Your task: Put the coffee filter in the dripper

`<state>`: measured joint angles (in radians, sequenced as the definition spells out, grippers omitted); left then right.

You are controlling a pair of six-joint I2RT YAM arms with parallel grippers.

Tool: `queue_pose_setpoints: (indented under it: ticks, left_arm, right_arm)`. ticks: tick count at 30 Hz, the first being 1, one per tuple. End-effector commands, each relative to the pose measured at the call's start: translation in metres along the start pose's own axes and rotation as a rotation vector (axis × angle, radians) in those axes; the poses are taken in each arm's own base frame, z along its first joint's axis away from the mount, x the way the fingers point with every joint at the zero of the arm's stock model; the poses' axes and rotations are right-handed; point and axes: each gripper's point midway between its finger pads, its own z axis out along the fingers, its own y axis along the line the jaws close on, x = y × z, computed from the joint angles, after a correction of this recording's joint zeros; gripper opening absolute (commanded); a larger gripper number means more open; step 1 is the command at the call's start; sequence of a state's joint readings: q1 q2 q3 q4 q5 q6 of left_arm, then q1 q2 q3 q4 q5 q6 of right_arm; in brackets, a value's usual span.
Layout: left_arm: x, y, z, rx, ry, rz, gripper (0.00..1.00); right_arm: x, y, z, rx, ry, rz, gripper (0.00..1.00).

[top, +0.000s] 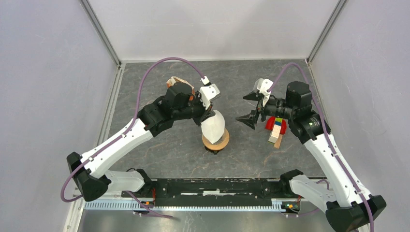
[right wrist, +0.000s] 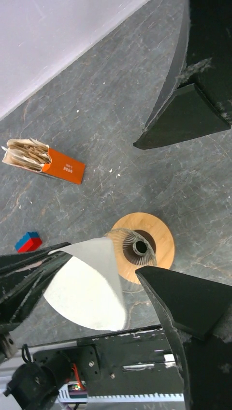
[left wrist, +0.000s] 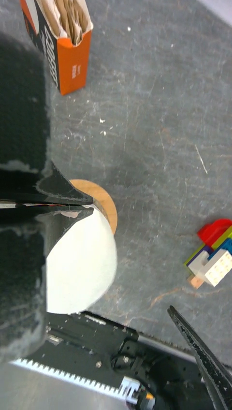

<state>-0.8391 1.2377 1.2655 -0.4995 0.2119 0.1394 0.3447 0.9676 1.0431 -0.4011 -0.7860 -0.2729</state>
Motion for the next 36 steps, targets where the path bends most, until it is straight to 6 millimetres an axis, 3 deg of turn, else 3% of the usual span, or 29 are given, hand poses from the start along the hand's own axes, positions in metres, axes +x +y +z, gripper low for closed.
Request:
queue_pose_setpoints:
  ticks: [1, 11, 19, 25, 36]
  left_arm:
    - [0.004, -0.020, -0.014, 0.100, 0.015, -0.090, 0.02]
    - [0.031, -0.023, 0.003, 0.120, 0.093, -0.169, 0.02]
    - [0.050, -0.013, 0.026, 0.076, 0.131, -0.209, 0.02]
    - [0.061, 0.000, 0.040, 0.020, 0.117, -0.196, 0.02]
    - [0.064, 0.009, 0.047, 0.003, 0.090, -0.114, 0.21]
  right_arm:
    - [0.006, 0.012, -0.004, -0.062, 0.019, -0.042, 0.98]
    - [0.016, 0.010, 0.002, -0.081, 0.042, -0.033, 0.98]
    - [0.019, 0.015, 0.010, -0.117, 0.004, -0.074, 0.93]
    - [0.037, 0.025, 0.026, -0.130, 0.035, -0.110, 0.91]
    - [0.049, 0.020, 0.038, -0.082, 0.071, -0.081, 0.89]
